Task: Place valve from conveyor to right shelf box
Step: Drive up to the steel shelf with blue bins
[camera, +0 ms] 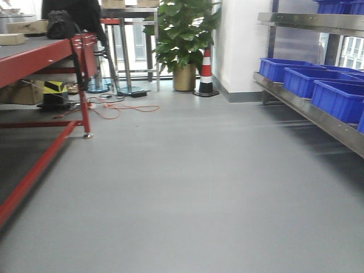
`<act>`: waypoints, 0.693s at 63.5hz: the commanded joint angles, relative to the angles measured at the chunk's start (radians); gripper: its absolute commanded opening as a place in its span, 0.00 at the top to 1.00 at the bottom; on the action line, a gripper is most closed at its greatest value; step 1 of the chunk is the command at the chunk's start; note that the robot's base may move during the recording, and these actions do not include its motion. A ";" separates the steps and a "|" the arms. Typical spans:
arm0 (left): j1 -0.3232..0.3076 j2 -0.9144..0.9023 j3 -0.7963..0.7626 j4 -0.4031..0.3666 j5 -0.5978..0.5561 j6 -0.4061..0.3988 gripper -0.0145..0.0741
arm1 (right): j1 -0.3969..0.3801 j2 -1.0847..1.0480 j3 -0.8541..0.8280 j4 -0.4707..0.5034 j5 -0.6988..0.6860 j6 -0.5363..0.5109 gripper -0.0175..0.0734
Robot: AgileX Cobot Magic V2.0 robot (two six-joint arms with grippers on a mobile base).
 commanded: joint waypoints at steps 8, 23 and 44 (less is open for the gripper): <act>-0.006 -0.005 -0.005 -0.003 -0.056 -0.005 0.96 | -0.002 -0.010 -0.015 0.000 -0.076 -0.008 0.98; -0.006 -0.005 -0.005 -0.003 -0.056 -0.005 0.96 | -0.002 -0.010 -0.015 0.000 -0.076 -0.008 0.98; -0.006 -0.005 -0.005 -0.003 -0.056 -0.005 0.96 | -0.002 -0.010 -0.015 0.000 -0.083 -0.008 0.98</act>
